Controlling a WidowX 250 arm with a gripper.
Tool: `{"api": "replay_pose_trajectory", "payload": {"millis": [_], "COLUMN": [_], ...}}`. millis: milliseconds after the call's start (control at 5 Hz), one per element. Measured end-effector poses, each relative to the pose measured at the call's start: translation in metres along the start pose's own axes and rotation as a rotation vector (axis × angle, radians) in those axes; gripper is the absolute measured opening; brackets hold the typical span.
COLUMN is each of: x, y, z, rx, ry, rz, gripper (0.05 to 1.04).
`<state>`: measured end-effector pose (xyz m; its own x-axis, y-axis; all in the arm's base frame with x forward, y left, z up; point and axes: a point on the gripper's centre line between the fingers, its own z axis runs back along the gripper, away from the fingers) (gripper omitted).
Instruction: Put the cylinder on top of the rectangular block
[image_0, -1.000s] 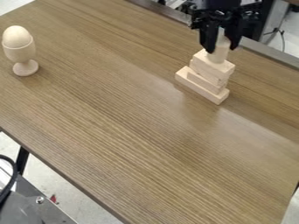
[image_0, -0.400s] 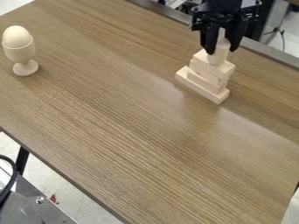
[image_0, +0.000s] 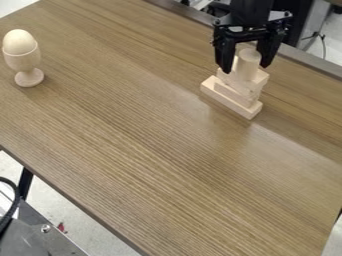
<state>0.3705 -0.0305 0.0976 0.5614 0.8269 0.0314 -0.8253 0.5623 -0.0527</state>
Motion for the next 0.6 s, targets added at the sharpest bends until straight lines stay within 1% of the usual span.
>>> {"api": "replay_pose_trajectory", "payload": {"millis": [200, 600], "x": [0.001, -0.002], "y": [0.001, 0.012], "z": [0.013, 0.075], "rx": [-0.025, -0.143], "ry": [-0.028, -0.142], "rz": [0.006, 0.046], "gripper": [0.999, 0.999]}}
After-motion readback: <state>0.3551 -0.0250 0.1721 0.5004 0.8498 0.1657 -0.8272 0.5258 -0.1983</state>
